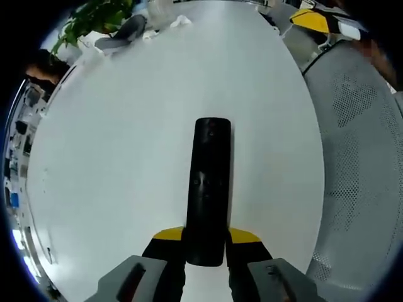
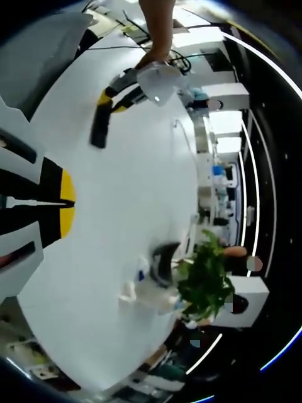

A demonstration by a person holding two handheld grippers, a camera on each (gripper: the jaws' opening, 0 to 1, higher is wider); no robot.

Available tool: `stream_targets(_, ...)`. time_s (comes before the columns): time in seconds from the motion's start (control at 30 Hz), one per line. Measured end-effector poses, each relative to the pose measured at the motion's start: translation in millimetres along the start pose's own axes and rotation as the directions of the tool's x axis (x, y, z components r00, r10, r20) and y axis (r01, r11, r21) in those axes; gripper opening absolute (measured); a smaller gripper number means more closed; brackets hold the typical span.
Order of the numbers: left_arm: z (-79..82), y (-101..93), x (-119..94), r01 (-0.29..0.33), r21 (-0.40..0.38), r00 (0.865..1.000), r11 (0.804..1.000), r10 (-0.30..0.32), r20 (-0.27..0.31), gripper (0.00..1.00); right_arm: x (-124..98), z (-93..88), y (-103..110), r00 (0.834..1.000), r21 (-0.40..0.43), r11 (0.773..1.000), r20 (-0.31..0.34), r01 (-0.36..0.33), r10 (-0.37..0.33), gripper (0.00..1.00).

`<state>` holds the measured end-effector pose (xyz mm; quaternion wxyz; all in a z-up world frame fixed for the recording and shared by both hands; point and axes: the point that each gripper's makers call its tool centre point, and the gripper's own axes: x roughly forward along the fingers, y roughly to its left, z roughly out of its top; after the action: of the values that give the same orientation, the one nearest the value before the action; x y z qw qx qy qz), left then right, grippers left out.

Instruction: Press the specified remote control buttons in sequence, fully releasing each button before pressing the next.

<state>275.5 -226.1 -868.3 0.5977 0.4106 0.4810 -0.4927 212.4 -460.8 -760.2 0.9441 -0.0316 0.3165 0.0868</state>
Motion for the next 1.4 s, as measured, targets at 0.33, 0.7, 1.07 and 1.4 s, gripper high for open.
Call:
stream_targets(0.33,-0.3,-4.3,0,-0.005,-0.022,0.999,1.0,0.006,0.042,0.23,0,-0.1,2,1.0,-0.004,1.0,-0.002,-0.005,0.005,0.0)
stream_targets(0.7,0.4,-14.0,-1,-0.01,-0.025,0.999,1.0,0.011,0.042,0.23,-2,1.2,5,1.0,-0.008,1.0,0.006,-0.02,0.02,0.0)
stream_targets(1.07,-0.7,-30.7,-2,-0.015,-0.058,0.996,0.998,0.02,0.082,0.23,-4,4.6,6,0.998,0.048,0.997,0.029,-0.059,0.057,0.0)
stream_targets(1.4,-0.3,-45.9,-2,-0.02,-0.074,0.993,0.997,0.029,0.114,0.23,-2,3.4,15,0.995,0.046,0.994,0.013,-0.1,0.099,0.0)
